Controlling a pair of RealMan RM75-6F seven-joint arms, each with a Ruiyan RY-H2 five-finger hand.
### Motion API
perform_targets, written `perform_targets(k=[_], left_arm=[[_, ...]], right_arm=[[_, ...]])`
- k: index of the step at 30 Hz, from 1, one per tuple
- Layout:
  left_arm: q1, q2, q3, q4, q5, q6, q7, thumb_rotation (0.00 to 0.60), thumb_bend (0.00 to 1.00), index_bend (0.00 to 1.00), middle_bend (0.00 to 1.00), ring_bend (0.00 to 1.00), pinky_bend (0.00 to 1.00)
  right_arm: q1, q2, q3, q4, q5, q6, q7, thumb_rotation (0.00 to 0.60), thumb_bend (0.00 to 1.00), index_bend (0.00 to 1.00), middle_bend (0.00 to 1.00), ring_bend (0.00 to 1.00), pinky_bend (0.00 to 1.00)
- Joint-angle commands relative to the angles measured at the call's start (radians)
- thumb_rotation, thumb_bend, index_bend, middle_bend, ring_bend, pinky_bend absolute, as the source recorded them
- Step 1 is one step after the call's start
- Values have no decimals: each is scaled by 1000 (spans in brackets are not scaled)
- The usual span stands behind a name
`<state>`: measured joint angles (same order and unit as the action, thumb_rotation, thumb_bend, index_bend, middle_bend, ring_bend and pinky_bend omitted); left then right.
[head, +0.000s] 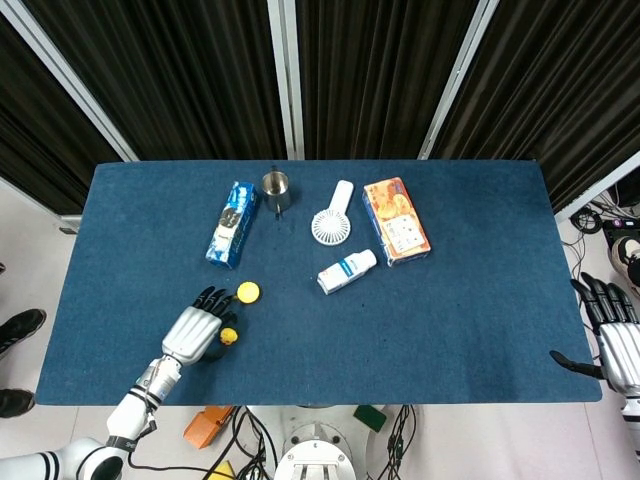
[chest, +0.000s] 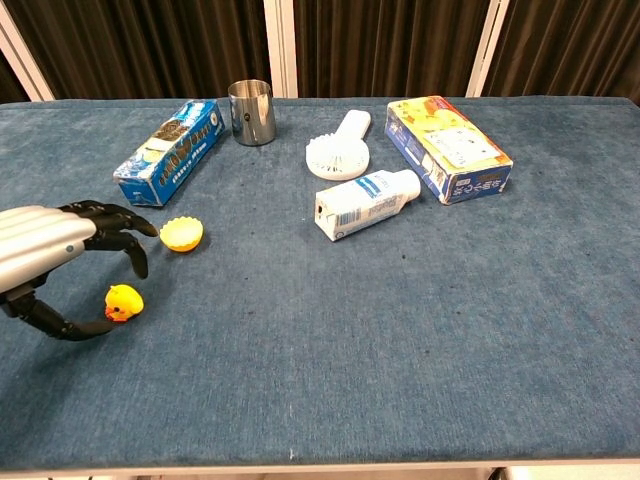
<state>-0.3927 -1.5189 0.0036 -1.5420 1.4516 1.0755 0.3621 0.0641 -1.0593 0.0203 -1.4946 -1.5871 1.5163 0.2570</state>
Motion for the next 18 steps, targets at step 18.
perform_targets(k=[18], left_arm=[[-12,-18,-22,26,2,46,-80,600,428,491,133,52,0]], right_arm=[[3,5,2,-17,2,-6,-18,600,141,0,12,0,47]])
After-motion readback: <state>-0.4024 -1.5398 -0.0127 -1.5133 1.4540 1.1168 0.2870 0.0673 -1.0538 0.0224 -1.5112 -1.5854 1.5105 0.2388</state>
